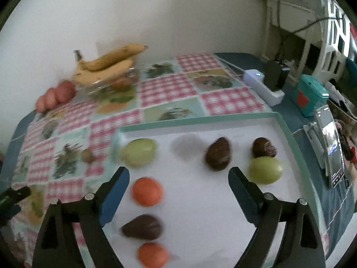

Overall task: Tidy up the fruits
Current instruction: 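Withdraw both grippers from the tray back over the table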

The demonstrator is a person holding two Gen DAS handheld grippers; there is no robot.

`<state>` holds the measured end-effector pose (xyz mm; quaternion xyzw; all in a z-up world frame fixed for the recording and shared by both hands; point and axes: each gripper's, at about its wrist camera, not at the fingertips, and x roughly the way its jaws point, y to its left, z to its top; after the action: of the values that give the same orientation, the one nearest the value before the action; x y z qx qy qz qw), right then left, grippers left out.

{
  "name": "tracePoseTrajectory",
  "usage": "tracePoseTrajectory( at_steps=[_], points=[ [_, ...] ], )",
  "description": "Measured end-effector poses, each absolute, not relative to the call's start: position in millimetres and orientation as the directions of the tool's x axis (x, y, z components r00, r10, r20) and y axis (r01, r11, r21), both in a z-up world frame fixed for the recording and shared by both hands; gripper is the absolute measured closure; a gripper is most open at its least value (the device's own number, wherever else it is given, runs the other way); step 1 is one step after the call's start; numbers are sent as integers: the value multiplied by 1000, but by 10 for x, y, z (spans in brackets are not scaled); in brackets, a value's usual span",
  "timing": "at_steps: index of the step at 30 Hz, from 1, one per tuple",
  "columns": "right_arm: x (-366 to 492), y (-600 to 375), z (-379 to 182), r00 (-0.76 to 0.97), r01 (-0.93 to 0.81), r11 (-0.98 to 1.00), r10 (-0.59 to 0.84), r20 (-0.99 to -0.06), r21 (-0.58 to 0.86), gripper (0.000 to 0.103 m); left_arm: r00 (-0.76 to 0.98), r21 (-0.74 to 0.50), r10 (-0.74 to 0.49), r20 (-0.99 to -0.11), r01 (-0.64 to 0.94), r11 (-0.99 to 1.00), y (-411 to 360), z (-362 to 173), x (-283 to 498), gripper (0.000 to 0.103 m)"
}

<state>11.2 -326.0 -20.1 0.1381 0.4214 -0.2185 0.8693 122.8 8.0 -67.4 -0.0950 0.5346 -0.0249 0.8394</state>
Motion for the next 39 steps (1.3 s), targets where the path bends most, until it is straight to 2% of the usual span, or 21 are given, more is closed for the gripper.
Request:
tracePoseTrajectory(
  at_steps=[3, 5, 14, 18, 22, 39],
  points=[
    [81, -3032, -185, 558, 473, 879, -247, -792, 59, 12, 424, -192, -144, -894, -73, 979, 193, -687, 1156, 0],
    [67, -2892, -193, 556, 458, 887, -237, -796, 55, 4, 431, -188, -138, -892, -77, 979, 240, -676, 1116, 0],
    [35, -2635, -82, 575, 481, 875, -270, -772, 53, 4, 470, -197, -156, -869, -39, 980, 261, -631, 1067, 0],
    [51, -2610, -147, 583, 443, 891, -200, -788, 101, 4, 463, -208, -177, -869, -16, 978, 214, -647, 1082, 0],
    [26, -2637, -128, 546, 478, 878, -285, -788, 13, 4, 430, -204, -197, -881, 30, 979, 99, -669, 1100, 0],
    [-61, -2938, -227, 475, 547, 837, -302, -826, 9, 4, 385, -195, -260, -886, 200, 960, -435, -604, 890, 1]
  ],
)
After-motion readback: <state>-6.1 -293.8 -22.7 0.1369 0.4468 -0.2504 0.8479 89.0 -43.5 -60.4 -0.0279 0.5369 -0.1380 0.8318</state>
